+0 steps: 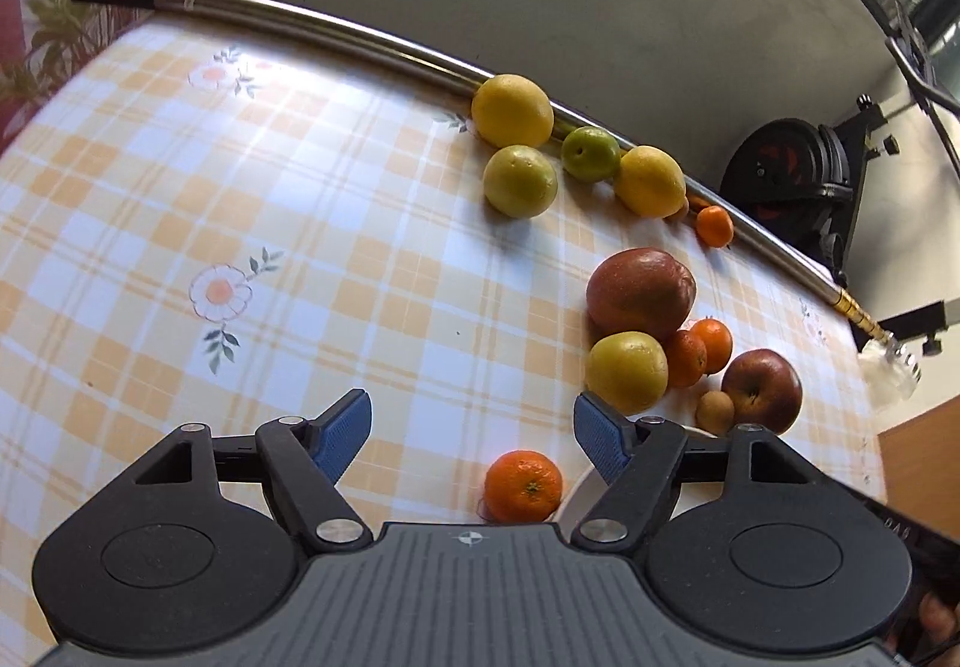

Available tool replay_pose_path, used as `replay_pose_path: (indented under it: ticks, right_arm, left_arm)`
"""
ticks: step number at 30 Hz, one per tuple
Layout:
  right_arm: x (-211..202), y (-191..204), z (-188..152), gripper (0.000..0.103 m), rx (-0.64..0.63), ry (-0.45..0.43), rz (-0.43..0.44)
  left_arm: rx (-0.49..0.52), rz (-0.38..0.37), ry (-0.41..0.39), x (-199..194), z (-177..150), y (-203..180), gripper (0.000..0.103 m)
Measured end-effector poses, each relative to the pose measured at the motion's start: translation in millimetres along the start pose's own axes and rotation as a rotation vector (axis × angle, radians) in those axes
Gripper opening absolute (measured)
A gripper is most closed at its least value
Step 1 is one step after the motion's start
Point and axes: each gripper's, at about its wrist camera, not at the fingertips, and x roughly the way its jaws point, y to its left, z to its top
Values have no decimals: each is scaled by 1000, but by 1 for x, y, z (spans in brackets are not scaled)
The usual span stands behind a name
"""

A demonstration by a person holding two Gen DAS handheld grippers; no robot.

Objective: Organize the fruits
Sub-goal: 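Grasp a mandarin orange with the left tool while the right tool holds the brown fruit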

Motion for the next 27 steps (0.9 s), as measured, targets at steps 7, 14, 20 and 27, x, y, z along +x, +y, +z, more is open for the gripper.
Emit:
replay_pose_path:
  ticks: [7, 14, 20, 27]
  right_arm:
    - [-5, -3, -2, 27, 1, -9, -4]
    - [-6, -5, -4, 27, 7, -12, -2]
    - [-7, -5, -5, 27, 13, -16, 1]
    - [-8, -5, -5, 27, 12, -19, 3]
  left_arm:
    - [-139, -52, 104, 24, -1, 5, 66]
    - [-189, -66, 142, 37, -6, 0, 60]
    - [-225, -64, 167, 37, -9, -1, 57]
    - [-214, 2, 141, 37, -11, -6, 39]
